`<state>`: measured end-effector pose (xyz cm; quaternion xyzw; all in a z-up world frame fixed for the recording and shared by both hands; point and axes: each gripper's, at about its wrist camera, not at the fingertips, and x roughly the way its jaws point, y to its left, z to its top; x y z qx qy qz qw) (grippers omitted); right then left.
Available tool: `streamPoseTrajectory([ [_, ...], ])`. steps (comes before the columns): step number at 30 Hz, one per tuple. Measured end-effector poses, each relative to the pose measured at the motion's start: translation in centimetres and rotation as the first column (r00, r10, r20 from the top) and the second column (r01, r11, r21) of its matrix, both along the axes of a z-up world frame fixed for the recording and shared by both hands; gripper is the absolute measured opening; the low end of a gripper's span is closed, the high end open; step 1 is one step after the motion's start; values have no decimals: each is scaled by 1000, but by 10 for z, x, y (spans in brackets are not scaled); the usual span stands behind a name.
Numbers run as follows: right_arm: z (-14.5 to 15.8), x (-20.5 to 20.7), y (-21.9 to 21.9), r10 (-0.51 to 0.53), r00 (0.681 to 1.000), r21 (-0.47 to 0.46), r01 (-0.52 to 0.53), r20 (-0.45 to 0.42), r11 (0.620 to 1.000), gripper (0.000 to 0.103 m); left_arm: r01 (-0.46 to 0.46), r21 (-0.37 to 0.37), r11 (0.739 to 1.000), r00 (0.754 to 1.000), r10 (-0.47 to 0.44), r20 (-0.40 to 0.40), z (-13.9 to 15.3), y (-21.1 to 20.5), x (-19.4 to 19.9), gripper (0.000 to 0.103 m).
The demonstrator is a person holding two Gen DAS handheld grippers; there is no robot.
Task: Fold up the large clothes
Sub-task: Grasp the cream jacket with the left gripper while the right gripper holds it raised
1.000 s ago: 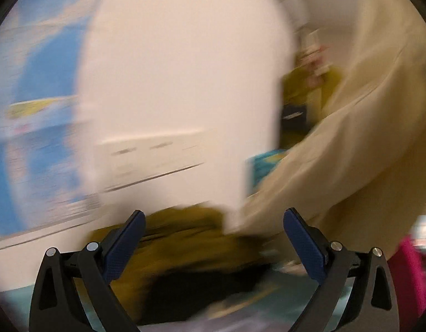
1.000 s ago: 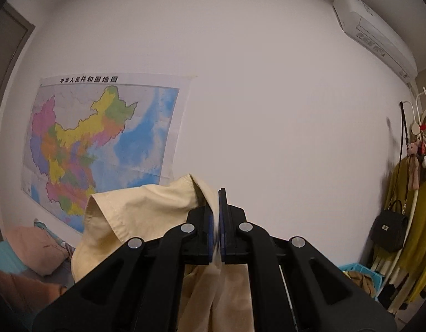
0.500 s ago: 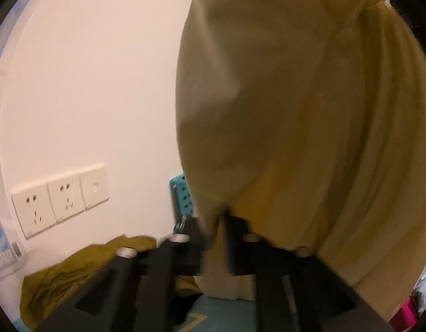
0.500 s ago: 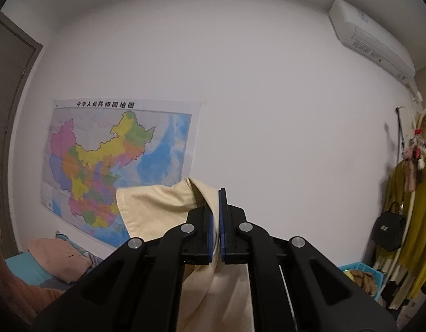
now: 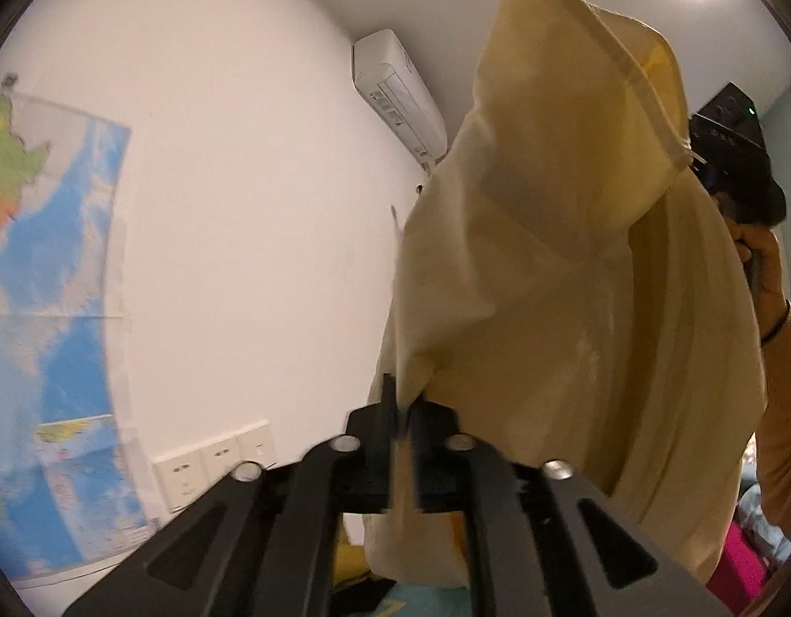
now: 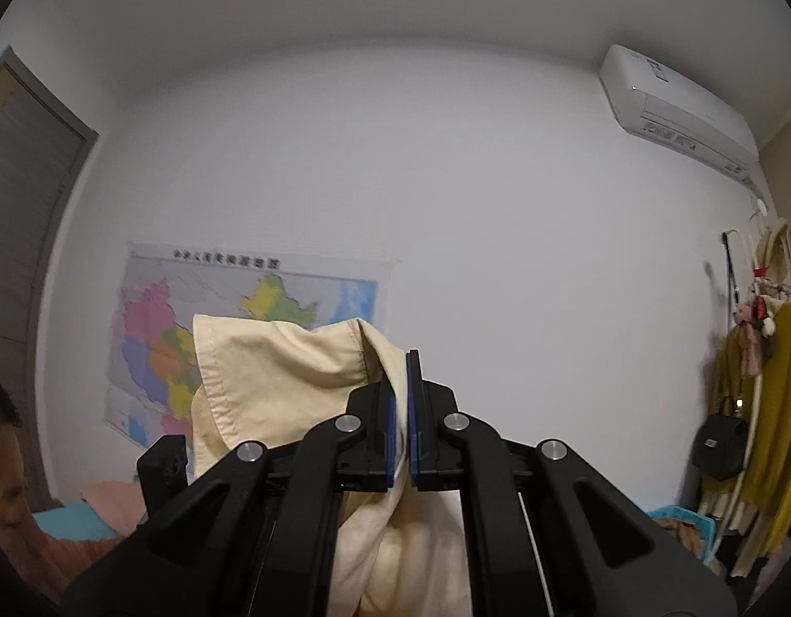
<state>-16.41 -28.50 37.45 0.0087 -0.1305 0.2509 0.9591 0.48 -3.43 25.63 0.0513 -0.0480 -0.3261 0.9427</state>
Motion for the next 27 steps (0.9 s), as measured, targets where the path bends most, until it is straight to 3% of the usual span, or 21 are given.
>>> streamPoseTrajectory([
  [1,0,-1,1,13,1000,5,-13,-1,1000,3,-9,15,1000,1000,9,19,-15,8,-7,55],
  [2,-2,0,2,37,999,19,-36,-11,999,3,-7,32,999,1000,6,26,-28,19,-14,80],
  [7,-10,-1,12,95,995,22,-94,-34,995,3,110,114,987,992,-102,-77,-73,-5,-41,87],
  [9,-12,-2,16,115,992,18,-114,-47,993,3,130,130,983,989,-118,-92,-88,-16,-28,82],
  [10,-14,-3,18,116,992,14,-115,-52,993,4,140,120,983,987,-129,-100,-92,-21,-22,55],
  [11,-14,-5,18,115,992,13,-115,-55,993,4,133,117,984,987,-121,-106,-91,-24,-12,11],
  [12,-15,-7,17,112,992,11,-111,-57,994,4,126,110,986,986,-112,-124,-89,-23,-2,4],
  [13,-15,-7,15,101,993,13,-101,-57,995,4,114,82,990,983,-101,-151,-82,-17,10,3],
  [16,-12,-16,0,79,995,34,-77,-57,996,4,34,10,999,992,-32,-121,-57,14,17,2],
  [18,-10,-26,-9,61,997,35,-60,-46,998,4,43,-49,998,992,-48,-115,-34,42,9,2],
  [21,-8,-38,-17,43,999,23,-42,-26,999,4,-81,-19,997,997,81,5,-1,62,-27,2],
  [24,-15,-37,-21,51,997,24,-50,-56,998,4,-174,12,985,983,173,59,29,80,-60,2],
  [27,-26,-34,-16,95,993,20,-93,-76,995,4,-295,81,952,954,288,89,40,90,-101,3],
])
